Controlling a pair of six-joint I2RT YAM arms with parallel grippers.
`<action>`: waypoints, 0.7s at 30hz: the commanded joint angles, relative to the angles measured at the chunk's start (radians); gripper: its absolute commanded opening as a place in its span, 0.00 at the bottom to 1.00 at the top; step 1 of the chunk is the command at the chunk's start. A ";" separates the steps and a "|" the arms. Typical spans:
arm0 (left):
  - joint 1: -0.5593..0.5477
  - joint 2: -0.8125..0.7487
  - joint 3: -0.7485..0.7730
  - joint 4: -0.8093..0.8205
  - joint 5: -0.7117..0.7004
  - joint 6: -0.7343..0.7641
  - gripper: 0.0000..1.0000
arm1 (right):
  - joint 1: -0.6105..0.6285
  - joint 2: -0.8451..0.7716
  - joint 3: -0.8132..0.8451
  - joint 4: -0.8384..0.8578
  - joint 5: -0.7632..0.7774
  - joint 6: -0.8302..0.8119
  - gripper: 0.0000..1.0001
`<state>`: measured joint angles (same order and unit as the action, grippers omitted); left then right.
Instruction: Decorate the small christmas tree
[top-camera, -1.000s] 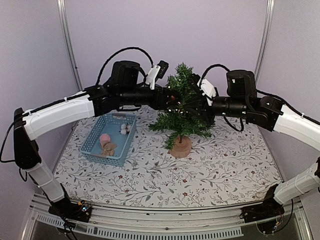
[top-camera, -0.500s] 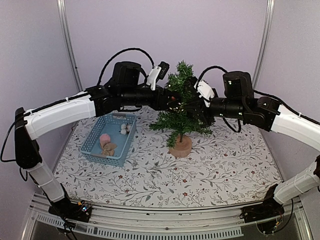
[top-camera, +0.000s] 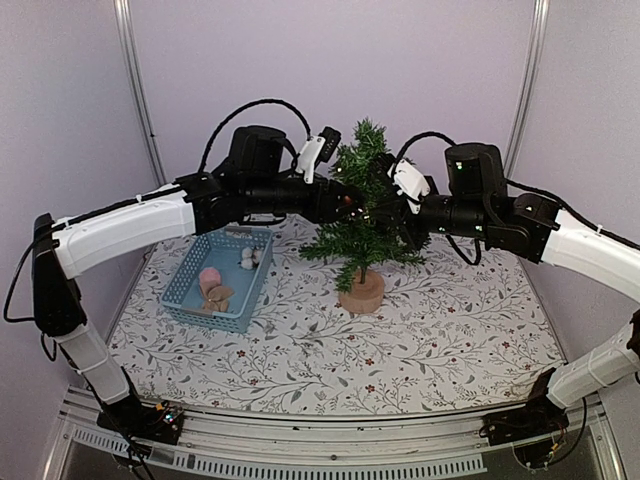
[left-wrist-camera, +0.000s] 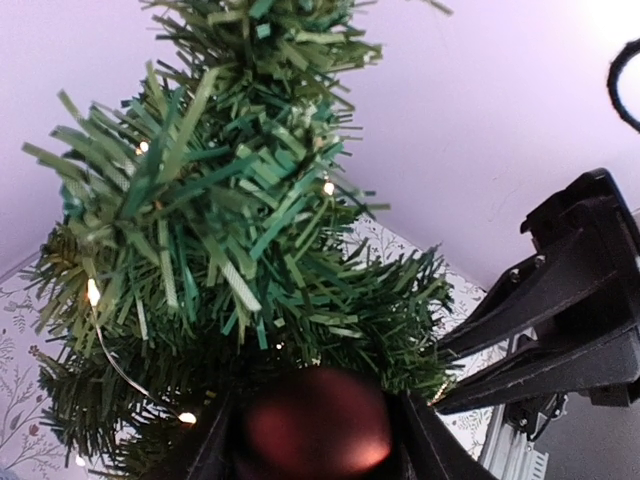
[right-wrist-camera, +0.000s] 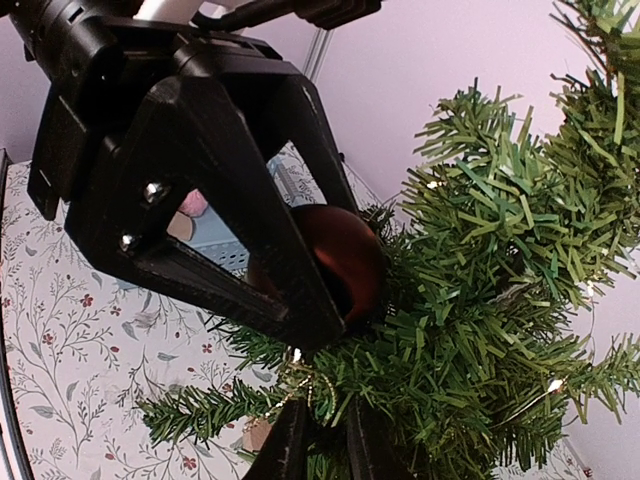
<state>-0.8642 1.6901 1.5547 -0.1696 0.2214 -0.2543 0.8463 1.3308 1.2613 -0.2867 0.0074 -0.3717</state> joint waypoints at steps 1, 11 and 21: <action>-0.013 0.025 0.015 0.003 -0.021 0.006 0.02 | 0.002 -0.007 -0.001 -0.011 0.033 -0.006 0.17; -0.012 0.058 0.050 -0.066 -0.074 0.012 0.01 | 0.002 -0.010 0.000 -0.011 0.027 -0.003 0.16; -0.012 0.025 0.025 -0.049 -0.067 0.010 0.00 | 0.003 -0.021 0.001 -0.018 0.019 0.000 0.17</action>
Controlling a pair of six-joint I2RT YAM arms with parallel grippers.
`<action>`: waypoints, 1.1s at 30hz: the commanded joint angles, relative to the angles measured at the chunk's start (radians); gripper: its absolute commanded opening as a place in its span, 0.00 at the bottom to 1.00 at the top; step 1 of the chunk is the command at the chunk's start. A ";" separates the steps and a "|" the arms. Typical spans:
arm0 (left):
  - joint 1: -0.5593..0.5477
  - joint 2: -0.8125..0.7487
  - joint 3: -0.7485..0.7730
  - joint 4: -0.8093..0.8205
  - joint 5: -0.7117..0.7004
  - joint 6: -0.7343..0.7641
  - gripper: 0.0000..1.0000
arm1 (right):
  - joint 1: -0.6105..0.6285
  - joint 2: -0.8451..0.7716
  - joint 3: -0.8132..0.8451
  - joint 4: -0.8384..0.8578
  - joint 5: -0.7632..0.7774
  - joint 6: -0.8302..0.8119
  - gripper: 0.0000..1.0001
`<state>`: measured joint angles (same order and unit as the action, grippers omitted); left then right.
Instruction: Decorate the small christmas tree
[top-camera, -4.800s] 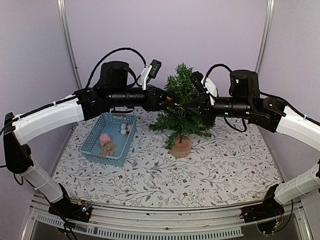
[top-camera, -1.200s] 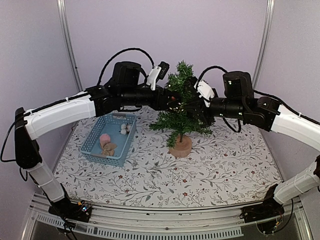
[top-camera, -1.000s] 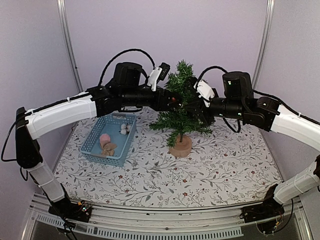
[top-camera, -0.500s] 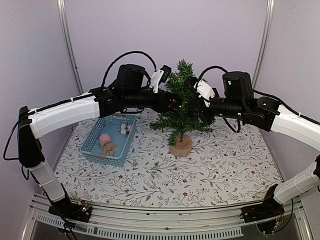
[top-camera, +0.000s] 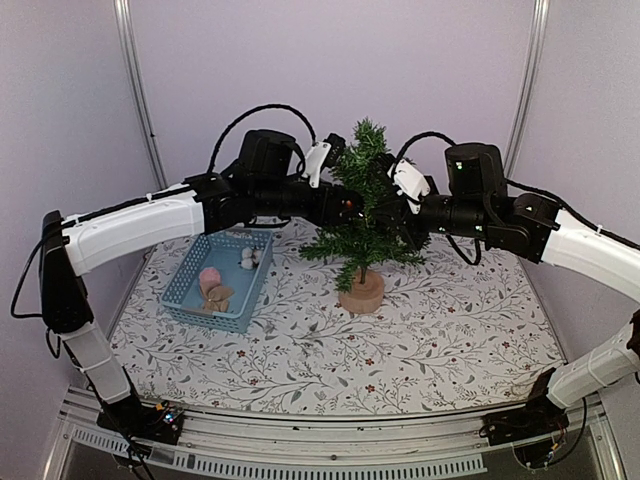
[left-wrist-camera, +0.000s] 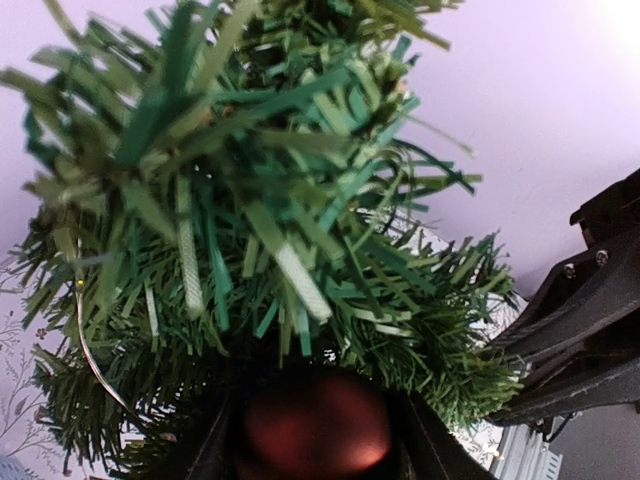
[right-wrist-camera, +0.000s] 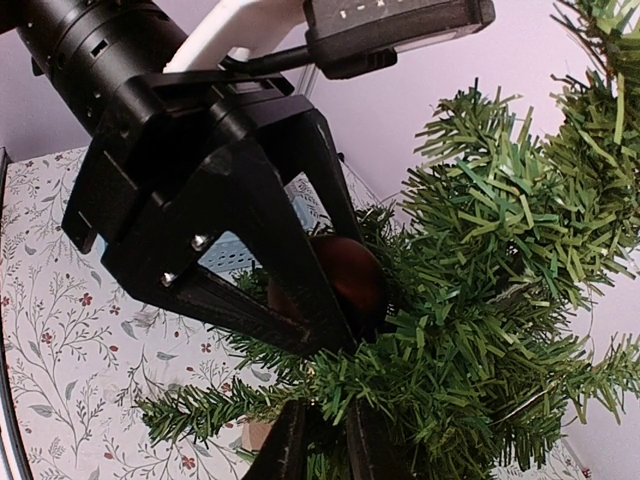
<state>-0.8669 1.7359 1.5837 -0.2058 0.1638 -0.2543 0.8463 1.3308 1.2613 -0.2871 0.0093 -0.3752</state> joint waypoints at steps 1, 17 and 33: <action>-0.010 -0.031 -0.013 -0.006 -0.010 0.010 0.00 | 0.002 -0.026 -0.001 -0.015 0.017 0.004 0.18; -0.009 -0.185 -0.156 0.135 -0.036 -0.013 0.00 | 0.001 -0.075 -0.034 0.004 -0.035 0.031 0.33; -0.006 -0.364 -0.387 0.239 -0.083 -0.049 0.00 | 0.002 -0.120 -0.045 0.012 -0.078 0.097 0.54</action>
<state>-0.8669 1.4239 1.2598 -0.0021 0.1104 -0.2867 0.8463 1.2549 1.2301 -0.2897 -0.0456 -0.3130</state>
